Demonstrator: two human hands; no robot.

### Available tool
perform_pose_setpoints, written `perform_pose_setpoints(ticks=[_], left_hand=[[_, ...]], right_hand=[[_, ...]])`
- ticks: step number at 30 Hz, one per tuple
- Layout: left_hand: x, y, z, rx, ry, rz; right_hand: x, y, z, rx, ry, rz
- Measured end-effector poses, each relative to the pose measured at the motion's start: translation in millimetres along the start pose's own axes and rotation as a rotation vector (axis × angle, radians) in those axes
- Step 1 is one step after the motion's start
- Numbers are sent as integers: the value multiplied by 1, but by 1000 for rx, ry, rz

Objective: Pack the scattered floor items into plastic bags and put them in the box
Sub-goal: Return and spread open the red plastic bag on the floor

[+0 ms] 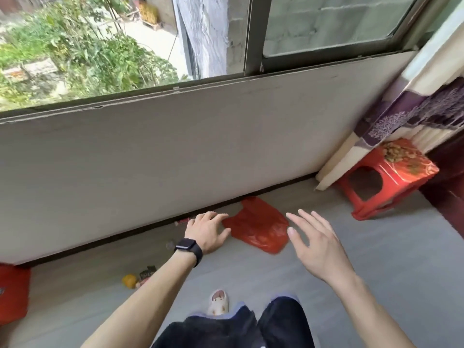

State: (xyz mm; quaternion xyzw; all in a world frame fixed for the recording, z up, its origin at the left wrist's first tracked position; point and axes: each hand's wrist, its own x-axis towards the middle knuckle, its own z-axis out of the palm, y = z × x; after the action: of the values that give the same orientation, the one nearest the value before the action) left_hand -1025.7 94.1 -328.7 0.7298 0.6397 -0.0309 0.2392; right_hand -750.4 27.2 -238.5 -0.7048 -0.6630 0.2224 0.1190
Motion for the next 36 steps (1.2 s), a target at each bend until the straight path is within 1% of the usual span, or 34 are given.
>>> perform_pose_setpoints(ticks=[6,9,11,15,18,22,24,27,29,30,32,34,36], left_hand=[[72,10,24,-62,-68,-200],[104,9,55,-105,-67,-348],[125,7,85,-141,-109,-425],[170,-3,158,-192,-243,-551],[204,-16,224,-231,-283,-593],[262,-44,344,-287,-264,-627],[289,-60,412,-280,-331,-636],[318,-77,506,-213,-470,-619],[340,-84,552,-246,-486,-591],[353,-87,570,-288,-459,-587],[385,-98,596,-396,-353,-608],[422,-114,612,-510,-244,-616],[456,-130,622,-569,-171,-594]], right_hand=[[119,47,32,-87,-276,-88],[180,80,71,-143,-449,-143],[216,103,107,-203,-542,-182],[278,142,185,-287,-680,-211],[306,175,249,-364,-735,-219],[334,236,353,-459,-808,-245],[353,272,412,-524,-843,-247],[380,318,494,-628,-855,-267],[402,340,541,-671,-825,-289],[415,348,561,-678,-790,-304],[444,358,596,-667,-691,-321],[478,363,624,-654,-576,-344],[509,368,647,-656,-459,-392]])
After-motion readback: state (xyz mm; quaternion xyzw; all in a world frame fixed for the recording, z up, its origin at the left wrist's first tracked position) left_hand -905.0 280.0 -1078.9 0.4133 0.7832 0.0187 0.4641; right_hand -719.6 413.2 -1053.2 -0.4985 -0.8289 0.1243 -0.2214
